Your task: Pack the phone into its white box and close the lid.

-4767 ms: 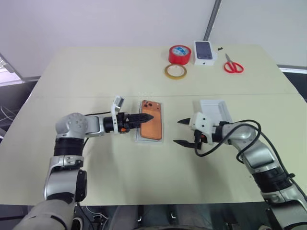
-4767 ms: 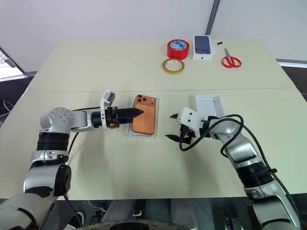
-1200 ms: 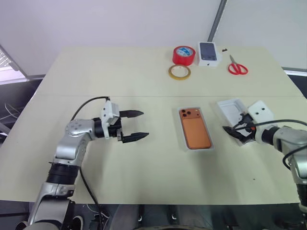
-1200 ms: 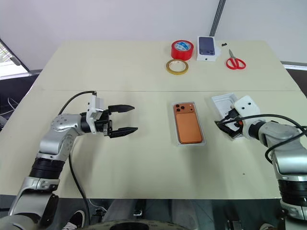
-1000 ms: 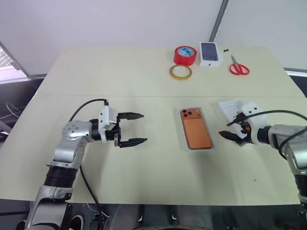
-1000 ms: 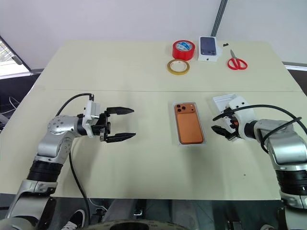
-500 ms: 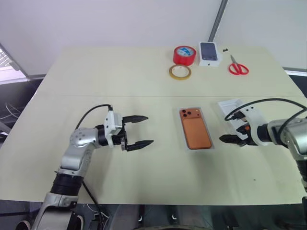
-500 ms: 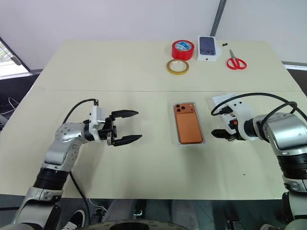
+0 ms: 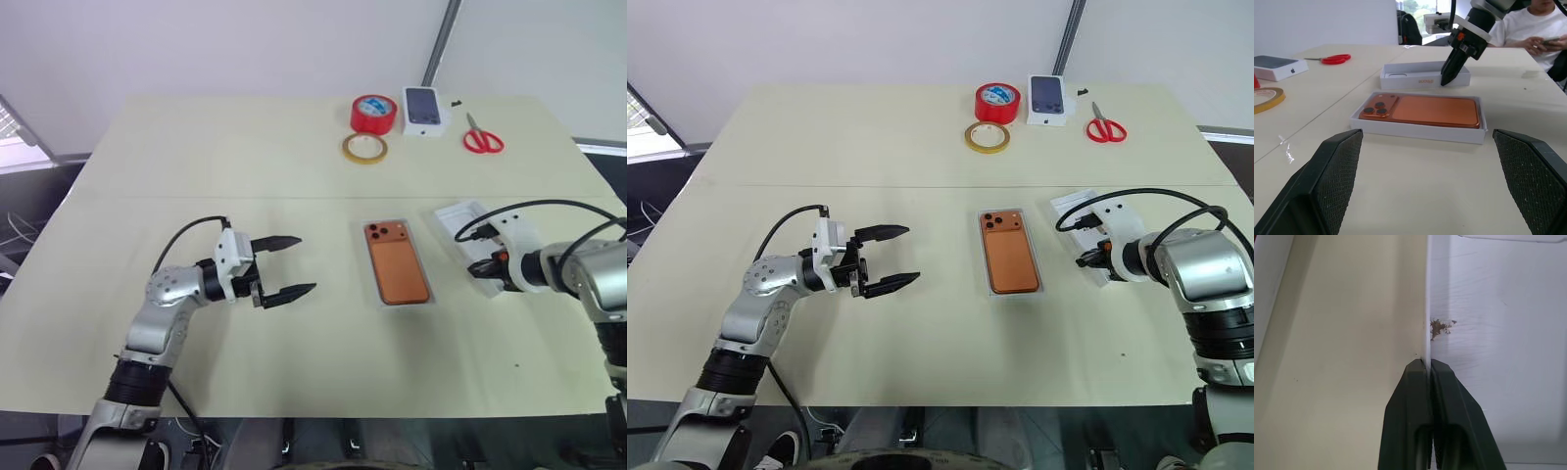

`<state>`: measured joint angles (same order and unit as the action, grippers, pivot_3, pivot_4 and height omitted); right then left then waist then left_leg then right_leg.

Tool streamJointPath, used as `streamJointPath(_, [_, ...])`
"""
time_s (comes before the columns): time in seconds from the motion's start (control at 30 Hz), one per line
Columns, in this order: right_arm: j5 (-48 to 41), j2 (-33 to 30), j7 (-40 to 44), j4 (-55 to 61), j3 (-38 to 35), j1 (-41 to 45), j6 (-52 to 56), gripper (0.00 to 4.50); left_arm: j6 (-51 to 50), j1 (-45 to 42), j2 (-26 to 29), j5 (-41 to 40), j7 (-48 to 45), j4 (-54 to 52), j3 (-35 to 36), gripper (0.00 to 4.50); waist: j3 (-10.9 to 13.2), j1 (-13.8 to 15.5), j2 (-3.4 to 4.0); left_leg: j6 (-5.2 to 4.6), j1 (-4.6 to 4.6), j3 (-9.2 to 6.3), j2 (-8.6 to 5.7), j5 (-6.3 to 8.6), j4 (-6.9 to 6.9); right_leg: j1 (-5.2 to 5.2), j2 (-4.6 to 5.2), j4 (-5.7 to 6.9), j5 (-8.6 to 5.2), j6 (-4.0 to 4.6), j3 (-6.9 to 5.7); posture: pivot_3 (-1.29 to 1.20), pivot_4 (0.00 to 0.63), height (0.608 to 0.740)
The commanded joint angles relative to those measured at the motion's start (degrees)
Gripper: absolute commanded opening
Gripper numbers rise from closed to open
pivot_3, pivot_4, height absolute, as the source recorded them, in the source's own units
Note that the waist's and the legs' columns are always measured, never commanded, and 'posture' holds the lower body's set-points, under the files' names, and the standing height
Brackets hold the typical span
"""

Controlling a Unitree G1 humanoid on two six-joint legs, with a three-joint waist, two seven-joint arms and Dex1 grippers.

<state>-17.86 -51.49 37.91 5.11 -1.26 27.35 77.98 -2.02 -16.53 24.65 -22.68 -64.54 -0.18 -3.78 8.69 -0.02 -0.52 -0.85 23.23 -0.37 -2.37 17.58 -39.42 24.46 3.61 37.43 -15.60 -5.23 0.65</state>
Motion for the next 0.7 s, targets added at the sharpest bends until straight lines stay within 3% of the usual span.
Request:
streamJointPath(0.03, [-1.9, 2.9, -1.2, -0.4, -3.6, 0.5, 1.6, 0.03, -0.4, -1.4, 0.3, -0.4, 0.4, -1.1, 0.2, 4.5, 0.0, -0.4, 0.0, 0.0, 0.0, 0.0, 0.0, 0.0, 0.01, 0.0, 0.0, 0.0, 0.0, 0.0, 0.0, 0.0, 0.15, 0.74])
streamJointPath(0.17, [-2.0, 5.9, -3.4, -0.6, -7.9, 1.8, -1.4, 0.03, -0.2, -2.2, 0.5, 0.0, 0.3, -0.3, 0.0, 4.5, 0.0, -0.9, 0.02, 0.03, -0.02, 0.0, 0.01, -0.02, 0.09, 0.02, -0.01, 0.02, 0.0, 0.0, 0.0, 0.0, 0.15, 0.74])
streamJointPath(0.33, [-5.4, 14.1, -5.8, 2.3, -14.4, 5.9, -1.6, 0.03, -0.5, -3.4, 0.5, 0.1, 0.3, 0.7, 0.0, 4.5, 0.0, -1.0, 0.07, 0.07, -0.05, 0.03, 0.01, -0.04, 0.16, 0.07, -0.03, 0.08, 0.0, 0.0, 0.01, 0.0, 0.15, 0.74])
streamJointPath(0.5, [-13.4, 27.2, -9.9, 3.6, -27.2, 13.1, 0.0, 0.03, -0.7, -4.6, 0.0, 0.4, 1.0, 1.7, 0.0, 4.5, 0.0, -0.7, 0.08, 0.08, -0.02, 0.03, 0.0, -0.05, 0.17, 0.1, -0.03, 0.1, 0.0, -0.01, 0.0, 0.0, 0.15, 0.74])
streamJointPath(0.6, [-21.0, 36.5, -11.6, 7.5, -36.1, 16.0, 7.8, 0.03, -1.8, -5.3, -0.5, -0.1, 1.7, 1.8, 0.2, 4.5, 0.0, -0.5, 0.09, 0.08, 0.0, 0.01, 0.0, -0.05, 0.17, 0.12, -0.03, 0.14, 0.01, -0.01, -0.01, 0.0, 0.15, 0.74])
streamJointPath(0.7, [-30.2, 43.1, -13.3, 13.2, -39.0, 13.5, 14.3, 0.03, -2.2, -6.1, -0.7, -0.4, 2.3, 1.8, 0.7, 4.5, 0.0, -0.6, 0.1, 0.08, 0.01, -0.01, 0.0, -0.05, 0.21, 0.14, -0.03, 0.14, 0.01, -0.01, -0.02, 0.0, 0.15, 0.74])
